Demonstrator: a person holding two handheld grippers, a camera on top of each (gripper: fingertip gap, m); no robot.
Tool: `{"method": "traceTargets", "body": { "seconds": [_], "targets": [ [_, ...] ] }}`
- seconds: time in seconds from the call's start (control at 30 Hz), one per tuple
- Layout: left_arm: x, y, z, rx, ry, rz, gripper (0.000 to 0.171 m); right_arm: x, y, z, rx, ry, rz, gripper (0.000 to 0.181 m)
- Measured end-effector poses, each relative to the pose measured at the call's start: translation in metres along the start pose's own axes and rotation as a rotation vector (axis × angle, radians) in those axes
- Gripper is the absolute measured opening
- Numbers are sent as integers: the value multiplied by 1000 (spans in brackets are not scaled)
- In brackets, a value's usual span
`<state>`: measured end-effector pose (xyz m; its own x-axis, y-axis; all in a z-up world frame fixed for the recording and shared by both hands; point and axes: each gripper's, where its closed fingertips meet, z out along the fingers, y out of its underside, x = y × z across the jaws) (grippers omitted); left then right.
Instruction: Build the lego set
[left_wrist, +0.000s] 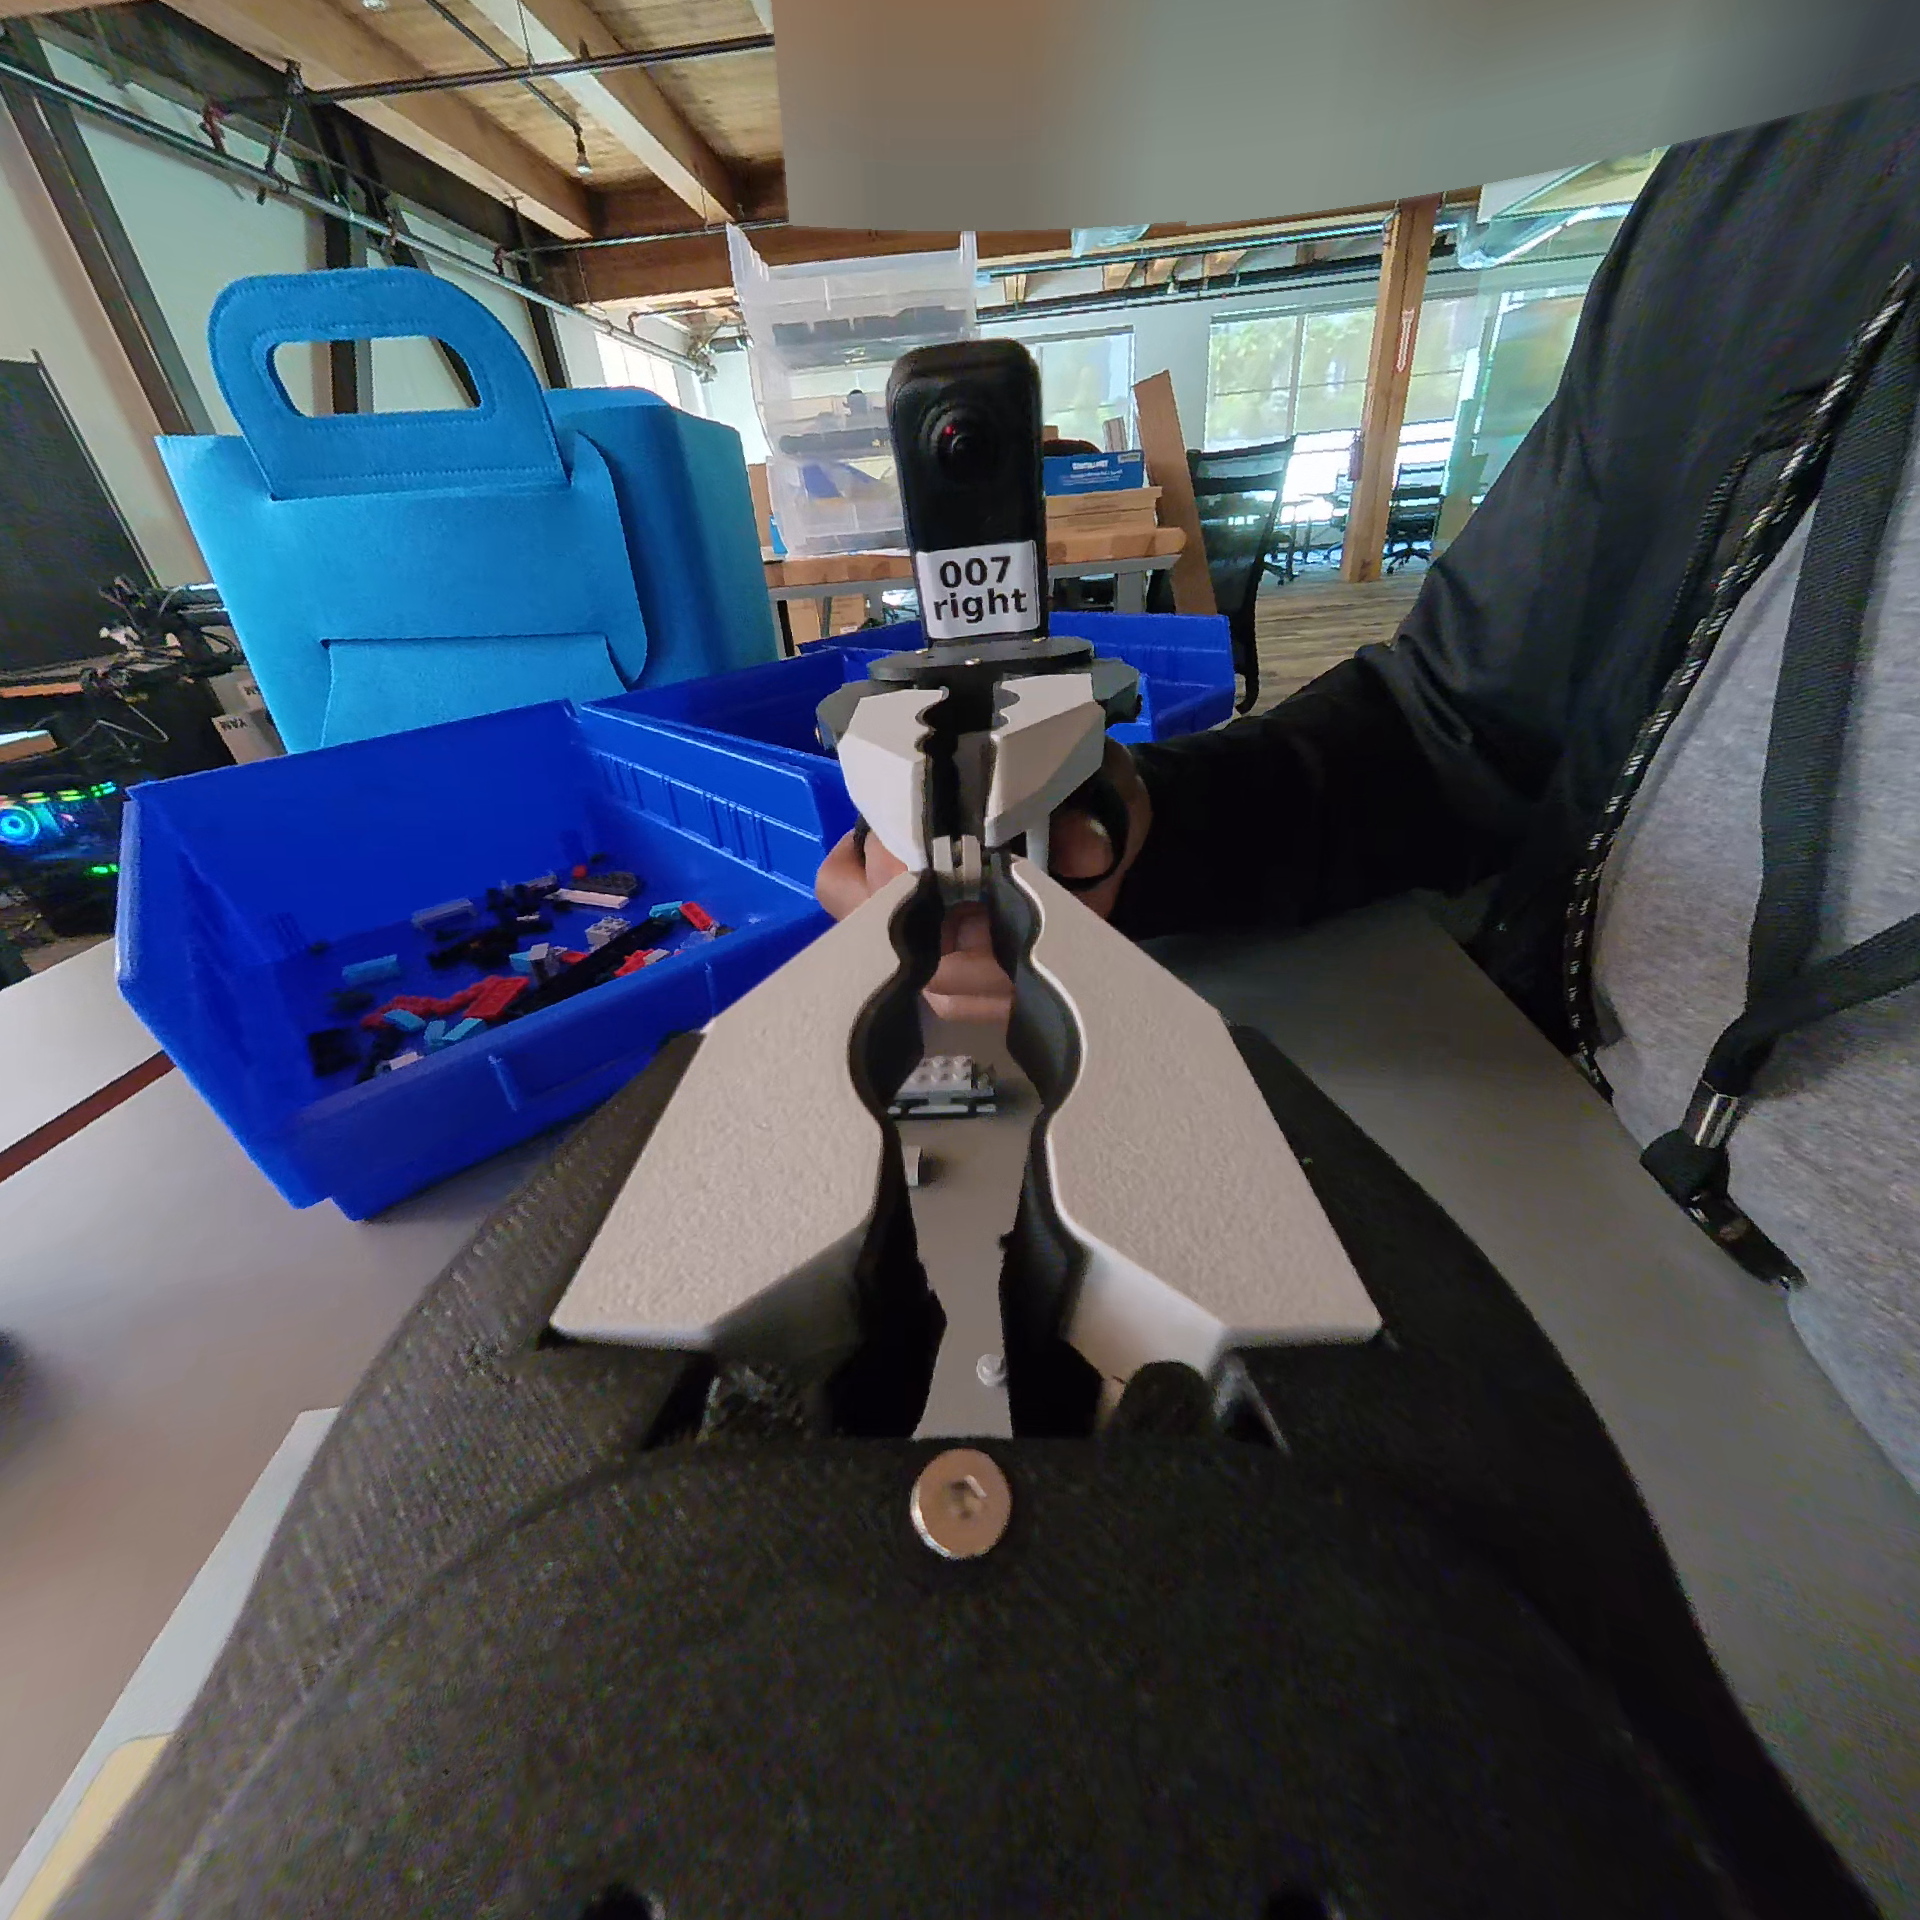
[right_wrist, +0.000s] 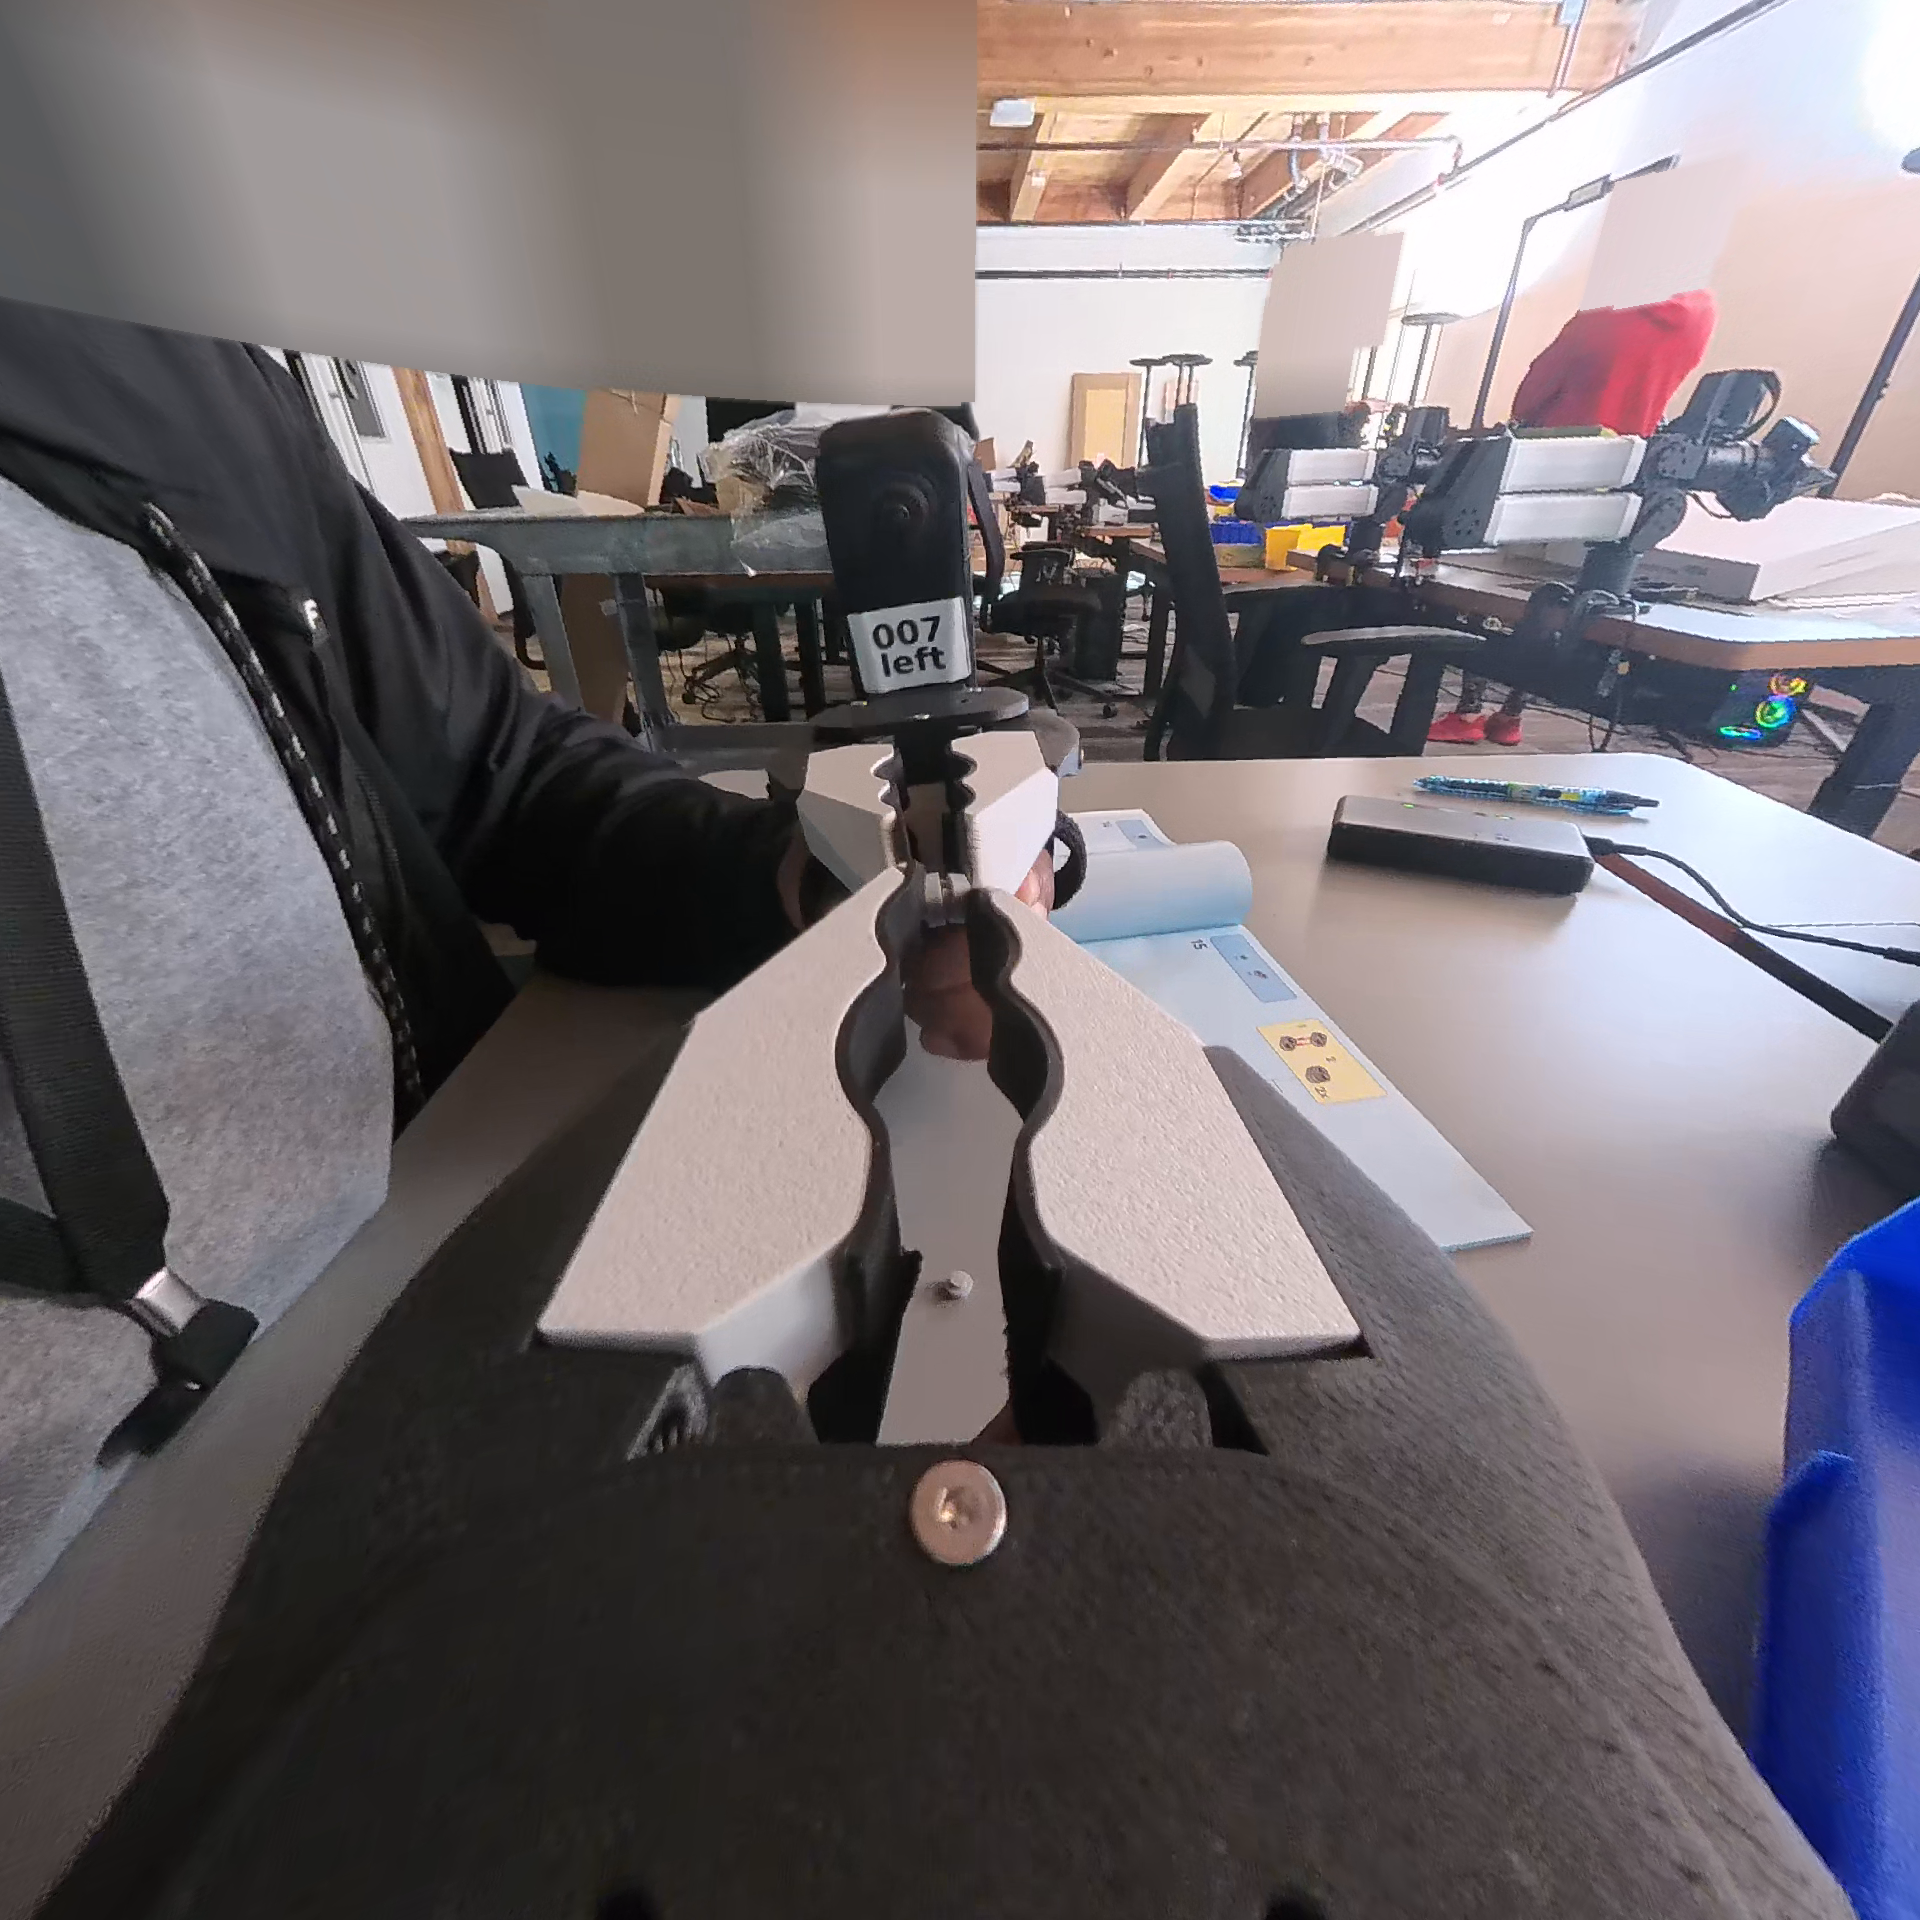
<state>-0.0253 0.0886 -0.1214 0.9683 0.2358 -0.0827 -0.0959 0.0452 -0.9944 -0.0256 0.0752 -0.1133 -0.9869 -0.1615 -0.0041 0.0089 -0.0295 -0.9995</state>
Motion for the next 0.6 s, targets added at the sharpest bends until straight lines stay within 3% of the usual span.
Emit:
{"method": "traceTargets", "body": {
  "seconds": [0.47,0.6],
  "targets": [
    [-1,9,-1,-30,37,-53,10,4,10,0,-30,12,-10,9],
    [8,13,6,-65,64,-27,10,7,18,2,-64,30,-26,1]
  ]
}}
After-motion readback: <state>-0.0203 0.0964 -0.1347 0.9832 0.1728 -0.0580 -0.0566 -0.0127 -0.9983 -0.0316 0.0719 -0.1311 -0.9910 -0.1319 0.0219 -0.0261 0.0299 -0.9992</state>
